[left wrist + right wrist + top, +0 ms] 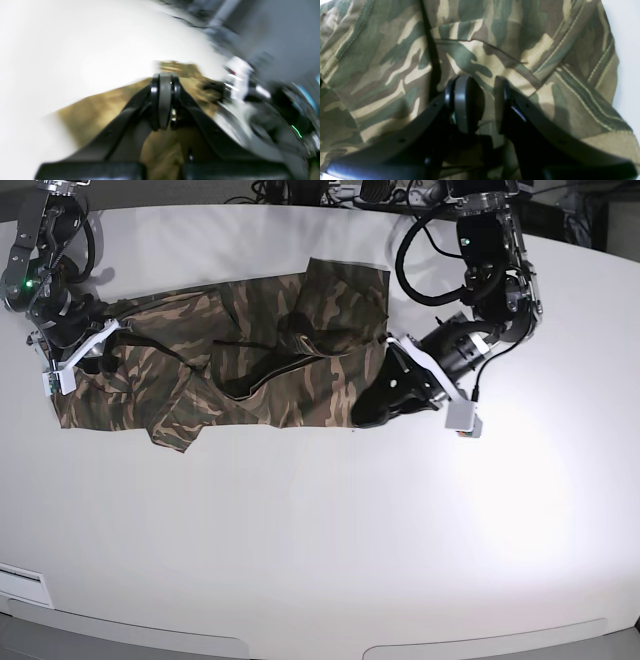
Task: Fold the T-shirt properly
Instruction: 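Lift the strip end with the left gripper and fold it toward the right gripper, then press and smooth the folded end with the left gripper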
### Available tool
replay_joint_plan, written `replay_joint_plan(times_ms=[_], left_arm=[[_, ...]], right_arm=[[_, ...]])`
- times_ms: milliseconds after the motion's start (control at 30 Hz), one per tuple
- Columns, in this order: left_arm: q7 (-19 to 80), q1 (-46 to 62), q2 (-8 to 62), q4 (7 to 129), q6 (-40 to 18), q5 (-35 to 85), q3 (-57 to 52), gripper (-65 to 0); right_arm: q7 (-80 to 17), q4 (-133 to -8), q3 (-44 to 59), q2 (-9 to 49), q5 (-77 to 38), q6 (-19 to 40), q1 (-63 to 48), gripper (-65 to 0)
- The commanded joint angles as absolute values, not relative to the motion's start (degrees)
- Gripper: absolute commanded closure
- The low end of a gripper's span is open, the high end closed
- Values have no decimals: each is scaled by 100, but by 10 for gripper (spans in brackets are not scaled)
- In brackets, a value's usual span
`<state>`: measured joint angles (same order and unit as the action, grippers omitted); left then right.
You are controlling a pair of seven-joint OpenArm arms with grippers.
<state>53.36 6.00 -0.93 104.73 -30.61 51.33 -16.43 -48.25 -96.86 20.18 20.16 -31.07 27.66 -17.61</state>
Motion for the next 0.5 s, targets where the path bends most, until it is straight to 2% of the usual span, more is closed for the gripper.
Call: replay_joint_plan(times_ms=[0,133,467], left_arm=[[5210,521,-91,10569,-2902,5006,-1708,0],[5282,617,-78,10547,-2429,4178,-1461,0],[5282,1020,-82,10547,-2436,3712,193,0]], right_arm=[[-5325,-9675,1986,2032,-3024,2808,-1826,-197],[-5319,-9675,1986,2032,-3026,2808,-1811,-197],[-5323,-9675,1986,2032,-3024,2808,-1811,-197]])
